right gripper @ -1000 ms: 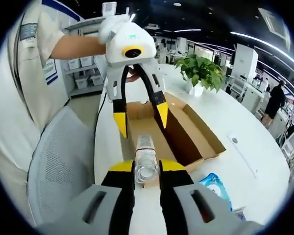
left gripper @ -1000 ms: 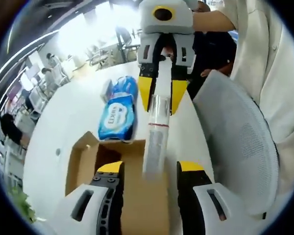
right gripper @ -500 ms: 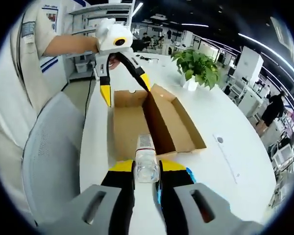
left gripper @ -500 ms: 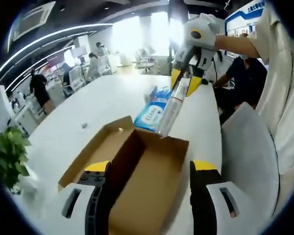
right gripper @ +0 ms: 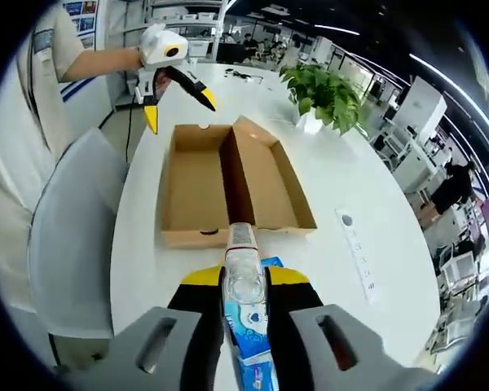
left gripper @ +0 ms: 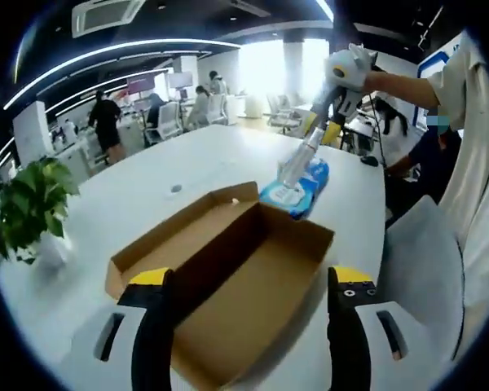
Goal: Operate the shoe box by opening the lid, removing the specified soft item, and placing it in the target area until the item is outside and the box remains undamaged.
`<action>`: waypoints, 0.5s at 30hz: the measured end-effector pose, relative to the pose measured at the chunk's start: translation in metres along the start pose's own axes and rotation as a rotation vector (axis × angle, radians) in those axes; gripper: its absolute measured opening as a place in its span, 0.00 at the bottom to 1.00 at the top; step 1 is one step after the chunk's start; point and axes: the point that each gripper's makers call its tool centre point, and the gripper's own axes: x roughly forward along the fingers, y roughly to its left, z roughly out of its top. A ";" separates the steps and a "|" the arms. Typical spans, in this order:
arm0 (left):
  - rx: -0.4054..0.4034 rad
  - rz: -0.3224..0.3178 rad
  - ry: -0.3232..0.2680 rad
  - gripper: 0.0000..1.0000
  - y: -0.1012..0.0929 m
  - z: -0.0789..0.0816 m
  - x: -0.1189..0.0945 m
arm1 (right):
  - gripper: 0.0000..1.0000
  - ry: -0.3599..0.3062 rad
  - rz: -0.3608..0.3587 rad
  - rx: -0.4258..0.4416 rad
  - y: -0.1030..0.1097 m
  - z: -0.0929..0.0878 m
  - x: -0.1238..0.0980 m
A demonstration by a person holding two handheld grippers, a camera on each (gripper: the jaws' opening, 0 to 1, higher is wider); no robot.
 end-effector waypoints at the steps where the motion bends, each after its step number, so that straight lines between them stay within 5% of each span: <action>1: -0.010 0.012 -0.003 0.81 0.002 -0.002 -0.003 | 0.16 0.008 0.000 -0.003 -0.003 -0.002 0.000; 15: -0.089 0.130 -0.045 0.90 0.018 -0.016 -0.026 | 0.16 0.150 0.008 -0.045 -0.042 -0.025 0.001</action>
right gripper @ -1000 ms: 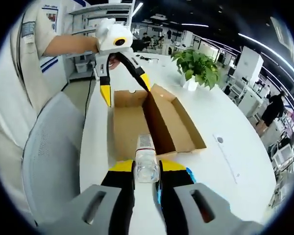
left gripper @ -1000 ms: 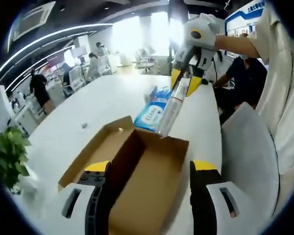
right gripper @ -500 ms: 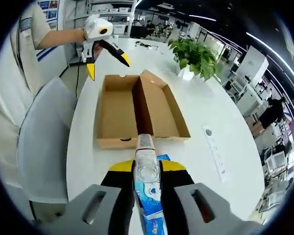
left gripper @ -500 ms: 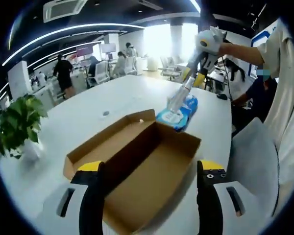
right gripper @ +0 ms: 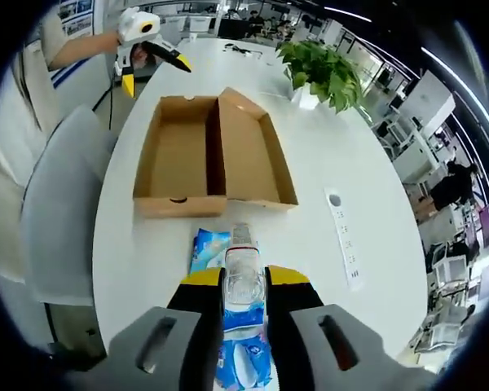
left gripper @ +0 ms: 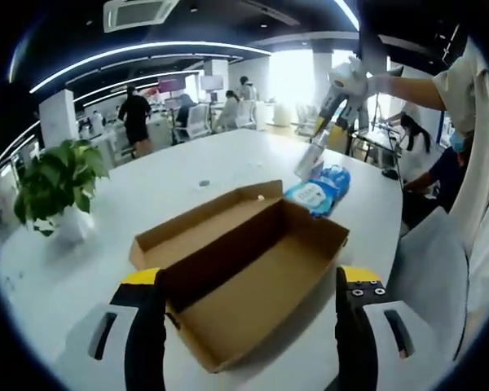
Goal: Operate the shoe box by opening the lid, removing the specified soft item, and placing it in the target area until the item is outside and the box remains undamaged.
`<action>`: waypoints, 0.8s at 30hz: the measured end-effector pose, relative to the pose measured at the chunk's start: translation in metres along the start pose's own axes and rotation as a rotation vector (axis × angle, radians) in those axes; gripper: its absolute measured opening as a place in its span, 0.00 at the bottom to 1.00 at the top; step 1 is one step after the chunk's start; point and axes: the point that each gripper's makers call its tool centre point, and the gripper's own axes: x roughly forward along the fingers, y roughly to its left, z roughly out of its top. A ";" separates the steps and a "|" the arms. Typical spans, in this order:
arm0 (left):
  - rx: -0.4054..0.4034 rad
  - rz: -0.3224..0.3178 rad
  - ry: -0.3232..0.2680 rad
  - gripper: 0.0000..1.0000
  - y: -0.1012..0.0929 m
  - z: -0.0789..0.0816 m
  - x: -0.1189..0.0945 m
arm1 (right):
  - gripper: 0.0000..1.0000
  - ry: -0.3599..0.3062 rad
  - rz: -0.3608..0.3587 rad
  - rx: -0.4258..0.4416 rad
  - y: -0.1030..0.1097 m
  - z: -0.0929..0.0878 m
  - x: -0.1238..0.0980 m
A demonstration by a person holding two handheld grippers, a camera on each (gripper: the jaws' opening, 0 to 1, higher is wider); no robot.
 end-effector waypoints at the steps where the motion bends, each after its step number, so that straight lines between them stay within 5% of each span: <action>1: -0.004 0.007 -0.001 0.91 0.001 -0.002 -0.001 | 0.16 0.006 0.004 0.001 -0.001 -0.002 0.001; 16: -0.019 0.104 -0.073 0.93 0.011 0.002 -0.021 | 0.16 0.131 0.043 -0.023 -0.019 -0.025 0.027; 24: -0.028 0.104 -0.043 1.00 0.008 -0.012 -0.022 | 0.16 0.193 0.058 -0.063 -0.031 -0.027 0.036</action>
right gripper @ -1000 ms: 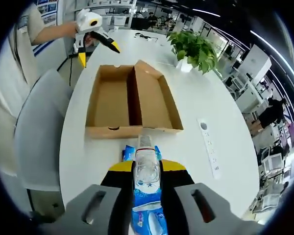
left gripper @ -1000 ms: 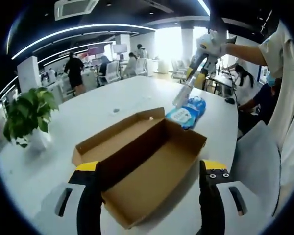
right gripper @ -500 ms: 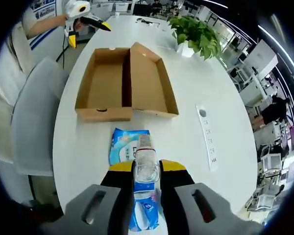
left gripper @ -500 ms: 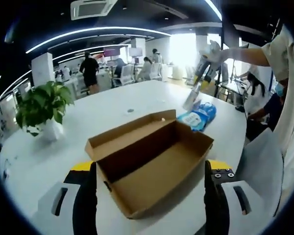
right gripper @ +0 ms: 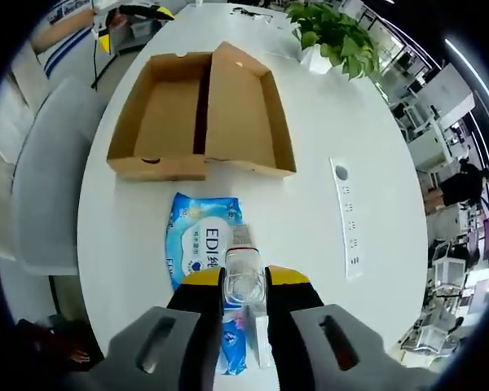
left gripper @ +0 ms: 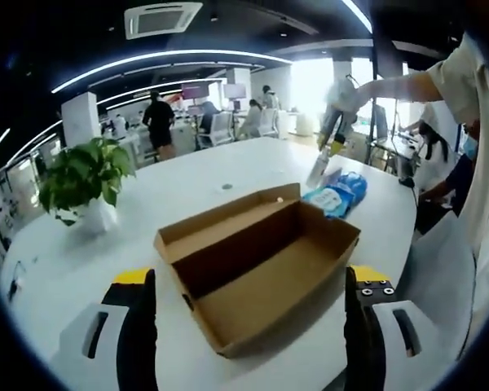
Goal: Operate the shoe box by opening the lid, removing the specified soft item, and placing it in the target area until the item is outside and the box remains undamaged.
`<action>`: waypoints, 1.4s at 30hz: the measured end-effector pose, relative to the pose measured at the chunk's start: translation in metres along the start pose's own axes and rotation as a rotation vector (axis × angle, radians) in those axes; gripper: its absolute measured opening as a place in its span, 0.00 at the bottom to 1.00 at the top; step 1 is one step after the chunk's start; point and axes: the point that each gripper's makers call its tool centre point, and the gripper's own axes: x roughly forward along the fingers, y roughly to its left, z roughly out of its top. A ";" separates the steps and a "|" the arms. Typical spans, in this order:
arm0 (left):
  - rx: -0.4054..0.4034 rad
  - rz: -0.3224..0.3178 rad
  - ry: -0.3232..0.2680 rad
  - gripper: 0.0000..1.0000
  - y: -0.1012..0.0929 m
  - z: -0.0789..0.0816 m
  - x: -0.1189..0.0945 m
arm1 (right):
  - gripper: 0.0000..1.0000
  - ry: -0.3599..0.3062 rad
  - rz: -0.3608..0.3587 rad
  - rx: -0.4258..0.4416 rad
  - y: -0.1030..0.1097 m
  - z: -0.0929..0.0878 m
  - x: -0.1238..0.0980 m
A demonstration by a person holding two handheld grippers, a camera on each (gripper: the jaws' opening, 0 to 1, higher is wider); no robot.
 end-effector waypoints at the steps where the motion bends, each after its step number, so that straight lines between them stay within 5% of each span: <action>1: -0.001 0.001 0.002 1.00 0.000 -0.001 0.000 | 0.16 0.006 0.000 -0.006 -0.002 0.000 0.001; 13: -0.038 0.011 0.048 0.98 0.000 -0.027 -0.001 | 0.16 0.121 0.024 -0.042 -0.018 -0.017 0.024; 28: -0.061 0.018 0.069 0.98 0.001 -0.034 0.003 | 0.17 0.217 0.054 -0.129 -0.016 -0.030 0.049; 42: -0.086 0.029 0.091 0.96 0.001 -0.045 0.005 | 0.17 0.186 0.068 -0.095 -0.018 -0.021 0.060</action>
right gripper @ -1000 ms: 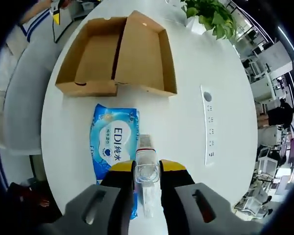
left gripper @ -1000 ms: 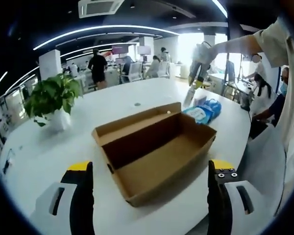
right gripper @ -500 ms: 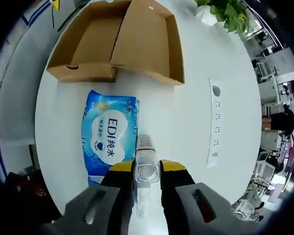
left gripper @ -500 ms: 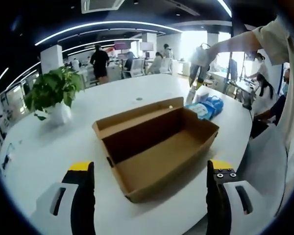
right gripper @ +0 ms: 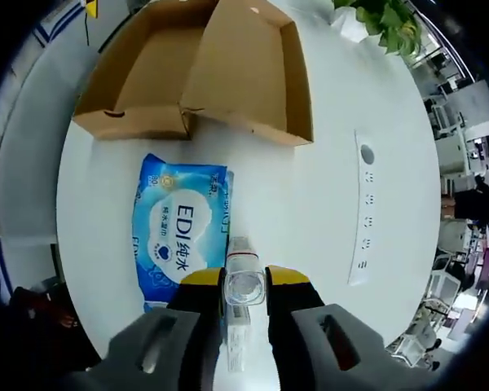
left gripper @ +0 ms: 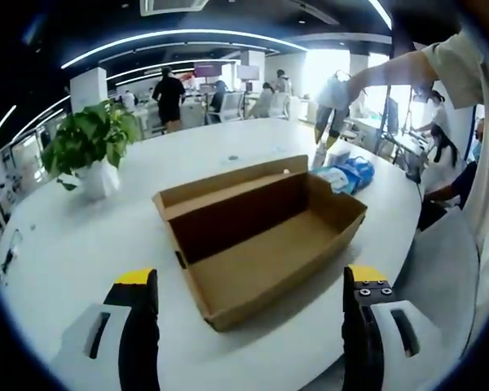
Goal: Operate the shoe box by opening the lid, removing the specified soft item, and placing it in the target area until the item is outside and the box remains undamaged.
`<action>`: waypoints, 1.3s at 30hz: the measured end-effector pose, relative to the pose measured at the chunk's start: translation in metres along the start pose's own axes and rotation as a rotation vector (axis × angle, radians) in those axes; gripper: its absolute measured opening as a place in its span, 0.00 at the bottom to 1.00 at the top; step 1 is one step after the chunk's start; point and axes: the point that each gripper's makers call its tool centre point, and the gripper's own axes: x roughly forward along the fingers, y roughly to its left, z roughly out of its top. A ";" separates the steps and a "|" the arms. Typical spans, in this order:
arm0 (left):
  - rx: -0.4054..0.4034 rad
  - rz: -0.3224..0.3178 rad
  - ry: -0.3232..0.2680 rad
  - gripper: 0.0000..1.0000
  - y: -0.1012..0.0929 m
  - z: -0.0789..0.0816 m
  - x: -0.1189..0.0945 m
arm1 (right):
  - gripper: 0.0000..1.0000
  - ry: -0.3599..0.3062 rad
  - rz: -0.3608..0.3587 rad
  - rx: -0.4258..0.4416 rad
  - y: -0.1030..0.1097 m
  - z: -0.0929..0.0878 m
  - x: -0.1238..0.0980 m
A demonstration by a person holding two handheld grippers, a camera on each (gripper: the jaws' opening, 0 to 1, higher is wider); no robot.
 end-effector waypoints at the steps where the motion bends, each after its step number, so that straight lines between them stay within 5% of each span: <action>1: -0.003 0.001 0.000 0.96 0.000 0.000 0.000 | 0.17 -0.001 0.002 0.001 0.000 0.000 0.000; 11: -0.020 0.014 0.020 0.92 0.004 -0.005 0.004 | 0.18 -0.005 -0.028 0.012 -0.009 -0.001 0.001; 22: -0.057 0.076 0.049 0.74 0.016 -0.008 0.008 | 0.27 -0.044 -0.060 0.065 -0.017 0.001 -0.005; 30: -0.098 0.119 0.060 0.64 0.026 -0.013 0.008 | 0.29 -0.107 -0.113 0.102 -0.026 0.011 -0.019; 39: -0.159 0.140 0.105 0.50 0.031 -0.028 0.013 | 0.28 -0.214 -0.132 0.235 -0.032 0.036 -0.026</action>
